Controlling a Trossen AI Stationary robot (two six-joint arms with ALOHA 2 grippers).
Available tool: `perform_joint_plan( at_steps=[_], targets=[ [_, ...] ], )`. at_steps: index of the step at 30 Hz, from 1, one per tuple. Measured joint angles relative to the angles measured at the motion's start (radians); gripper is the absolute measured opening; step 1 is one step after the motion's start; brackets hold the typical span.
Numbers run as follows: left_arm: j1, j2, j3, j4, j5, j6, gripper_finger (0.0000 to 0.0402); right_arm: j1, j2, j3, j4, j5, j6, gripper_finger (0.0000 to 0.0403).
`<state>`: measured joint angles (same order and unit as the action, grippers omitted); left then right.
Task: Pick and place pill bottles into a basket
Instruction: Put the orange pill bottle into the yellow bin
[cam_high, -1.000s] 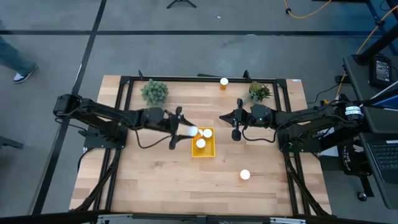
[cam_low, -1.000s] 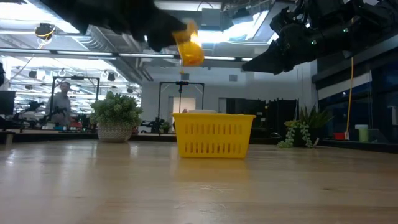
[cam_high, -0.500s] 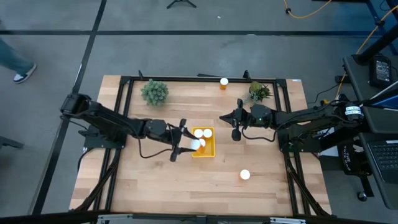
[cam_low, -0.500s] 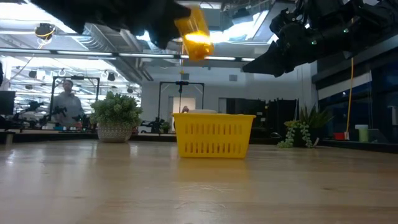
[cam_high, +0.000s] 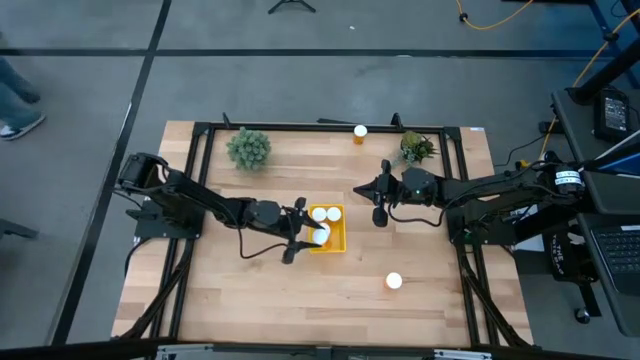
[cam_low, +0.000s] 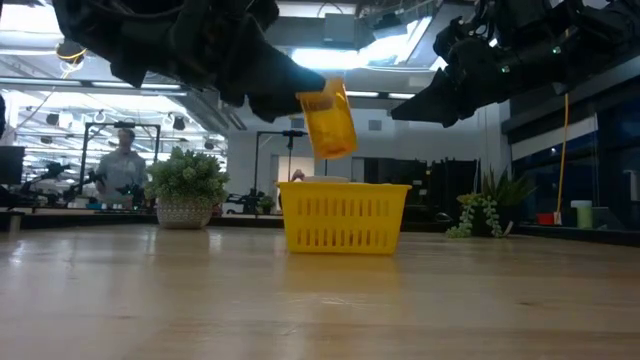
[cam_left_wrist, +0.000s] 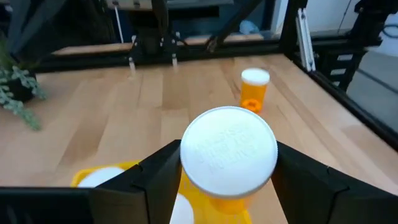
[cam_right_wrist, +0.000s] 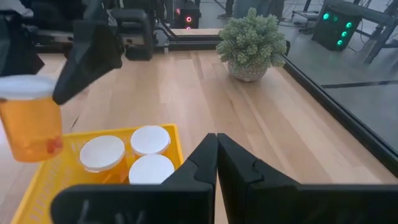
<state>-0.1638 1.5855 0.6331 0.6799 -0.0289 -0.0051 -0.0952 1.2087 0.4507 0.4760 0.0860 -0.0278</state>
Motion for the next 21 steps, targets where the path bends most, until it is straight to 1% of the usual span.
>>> perform_joint_plan(
  at_steps=[11,21],
  targets=[
    [0.000,0.052,0.000,-0.003,-0.002,-0.015,0.0223,0.000,0.000,0.000,-0.002,0.000,0.024,0.0016],
    [0.000,0.058,0.000,-0.010,-0.009,-0.018,0.0223,0.000,0.000,0.000,-0.002,0.000,0.023,0.0016]
  ],
)
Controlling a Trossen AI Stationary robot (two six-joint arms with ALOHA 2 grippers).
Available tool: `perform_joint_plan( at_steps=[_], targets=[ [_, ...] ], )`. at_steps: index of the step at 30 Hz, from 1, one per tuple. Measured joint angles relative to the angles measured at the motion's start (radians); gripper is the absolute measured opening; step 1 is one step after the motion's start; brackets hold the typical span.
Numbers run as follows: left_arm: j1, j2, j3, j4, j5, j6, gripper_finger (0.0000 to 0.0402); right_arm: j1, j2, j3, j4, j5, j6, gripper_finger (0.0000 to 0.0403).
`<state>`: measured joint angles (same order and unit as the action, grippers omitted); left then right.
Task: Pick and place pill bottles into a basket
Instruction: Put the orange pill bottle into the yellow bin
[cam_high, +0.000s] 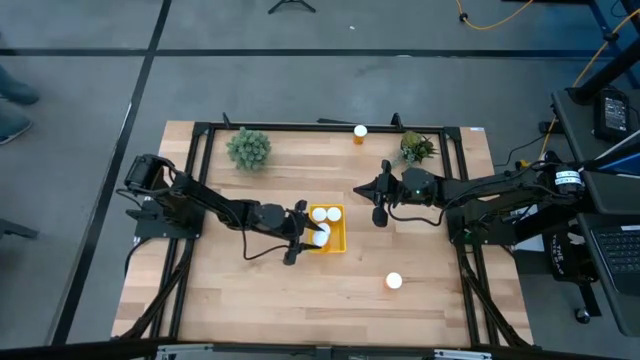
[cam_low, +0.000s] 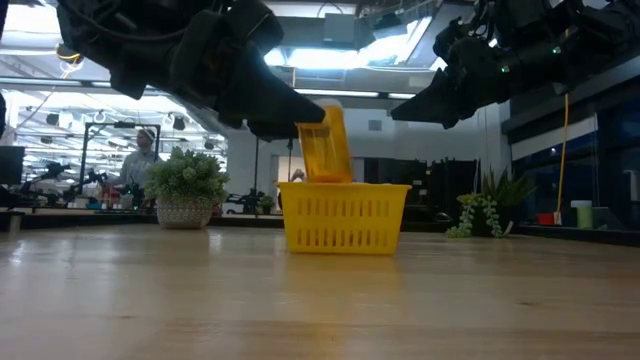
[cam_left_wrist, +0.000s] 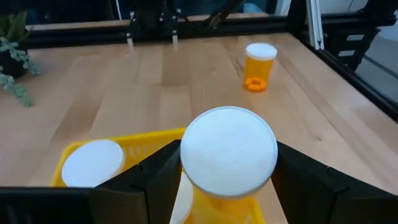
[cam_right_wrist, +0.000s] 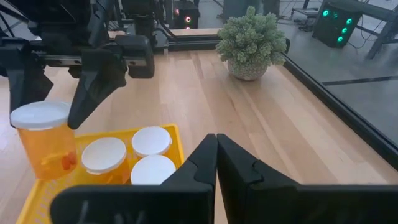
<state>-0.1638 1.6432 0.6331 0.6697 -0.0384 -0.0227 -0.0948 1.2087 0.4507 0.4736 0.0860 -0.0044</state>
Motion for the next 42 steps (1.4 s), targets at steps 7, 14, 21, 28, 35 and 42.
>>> perform_joint_plan(
  at_steps=[7,14,21,28,35,42],
  targets=[
    [0.000,0.000,0.000,-0.053,-0.065,0.000,0.0223,0.000,0.000,0.000,0.000,0.000,0.000,0.0016],
    [0.000,0.000,0.000,-0.053,-0.056,0.000,0.0223,0.000,0.000,0.000,0.000,0.000,0.000,0.0016],
    [0.000,0.000,0.000,-0.053,-0.035,0.002,0.0223,0.000,0.000,0.000,0.000,0.000,0.000,0.0016],
    [0.000,0.000,0.000,-0.056,0.011,0.026,0.0223,0.000,0.000,0.000,0.000,0.000,0.000,0.0016],
    [0.000,0.000,0.000,-0.100,0.007,0.028,0.0223,0.000,0.000,0.000,0.000,0.000,0.000,0.0016],
    [0.000,0.000,0.000,-0.098,0.005,0.027,0.0223,0.000,0.000,0.000,0.000,0.000,0.000,0.0016]
  ],
)
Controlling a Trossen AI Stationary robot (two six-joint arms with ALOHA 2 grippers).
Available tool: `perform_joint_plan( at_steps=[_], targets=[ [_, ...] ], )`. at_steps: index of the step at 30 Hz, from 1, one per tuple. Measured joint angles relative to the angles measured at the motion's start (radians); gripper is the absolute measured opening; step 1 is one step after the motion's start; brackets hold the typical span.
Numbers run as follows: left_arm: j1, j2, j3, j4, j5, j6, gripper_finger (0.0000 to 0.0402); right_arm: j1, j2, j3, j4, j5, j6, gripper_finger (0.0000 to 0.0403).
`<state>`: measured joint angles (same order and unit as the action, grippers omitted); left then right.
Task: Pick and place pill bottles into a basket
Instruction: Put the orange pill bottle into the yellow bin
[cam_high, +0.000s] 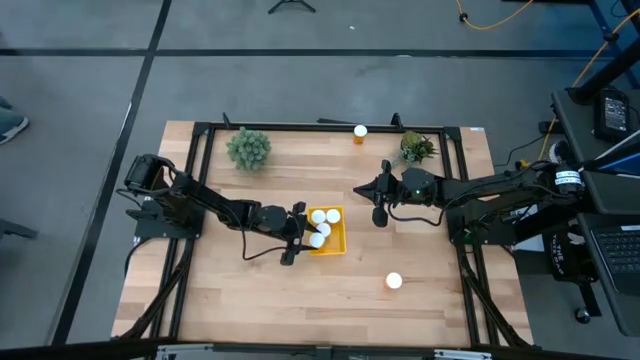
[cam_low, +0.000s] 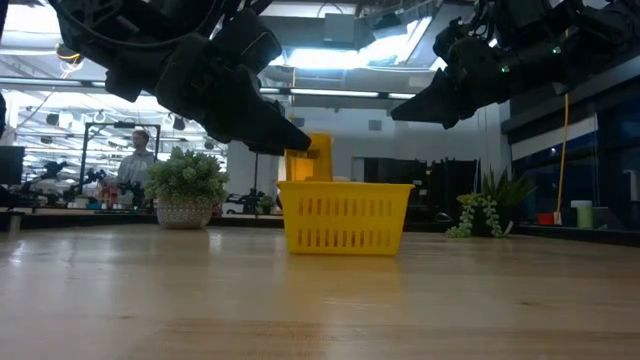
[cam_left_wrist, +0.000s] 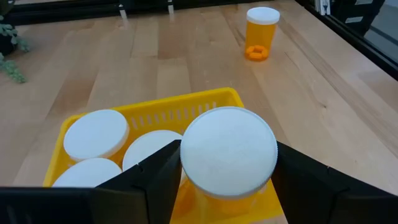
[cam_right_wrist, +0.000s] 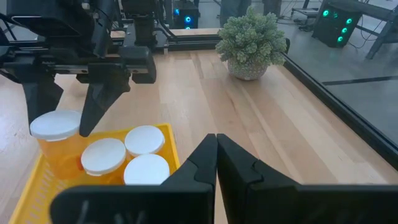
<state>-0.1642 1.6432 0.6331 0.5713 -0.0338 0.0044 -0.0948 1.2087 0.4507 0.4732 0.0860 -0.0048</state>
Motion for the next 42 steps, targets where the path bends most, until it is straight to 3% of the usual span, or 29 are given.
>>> perform_joint_plan(
  at_steps=[29,42],
  targets=[
    [-0.005,0.000,0.000,-0.031,-0.002,-0.001,0.0223,0.000,0.000,0.000,0.000,0.000,0.000,0.0016],
    [-0.032,0.000,0.000,-0.038,-0.097,-0.018,0.0223,0.000,0.000,0.000,0.000,0.000,0.000,0.0016]
  ],
)
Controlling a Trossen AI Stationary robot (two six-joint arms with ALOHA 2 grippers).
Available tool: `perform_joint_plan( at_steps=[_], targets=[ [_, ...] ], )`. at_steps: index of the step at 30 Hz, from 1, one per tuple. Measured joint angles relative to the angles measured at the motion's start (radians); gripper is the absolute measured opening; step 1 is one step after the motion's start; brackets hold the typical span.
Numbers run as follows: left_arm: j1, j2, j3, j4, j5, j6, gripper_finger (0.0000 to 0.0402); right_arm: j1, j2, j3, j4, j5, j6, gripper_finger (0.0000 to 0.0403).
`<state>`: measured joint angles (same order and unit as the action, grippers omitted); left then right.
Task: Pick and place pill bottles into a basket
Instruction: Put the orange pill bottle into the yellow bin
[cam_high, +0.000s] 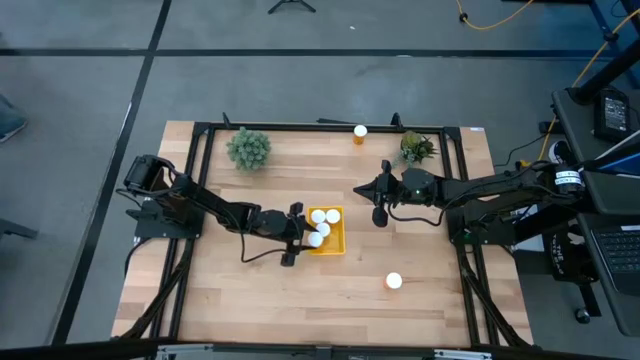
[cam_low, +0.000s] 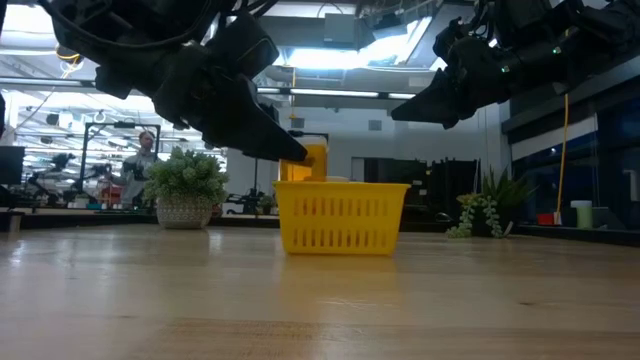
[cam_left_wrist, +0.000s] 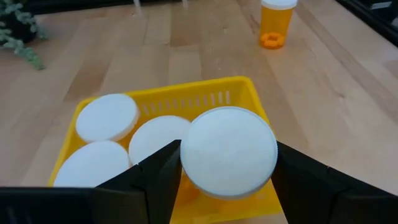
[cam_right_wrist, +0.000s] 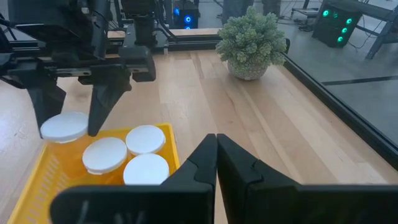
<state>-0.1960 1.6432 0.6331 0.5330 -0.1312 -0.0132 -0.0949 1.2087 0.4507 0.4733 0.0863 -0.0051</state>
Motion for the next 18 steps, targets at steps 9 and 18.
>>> perform_joint_plan(
  at_steps=[9,18],
  targets=[
    [-0.002,0.000,0.000,0.003,-0.002,-0.005,0.0223,0.000,0.000,0.000,0.000,0.000,0.000,0.0016],
    [-0.013,0.000,0.000,-0.013,-0.005,-0.010,0.0223,0.000,0.000,0.000,0.000,0.000,0.000,0.0016]
  ],
)
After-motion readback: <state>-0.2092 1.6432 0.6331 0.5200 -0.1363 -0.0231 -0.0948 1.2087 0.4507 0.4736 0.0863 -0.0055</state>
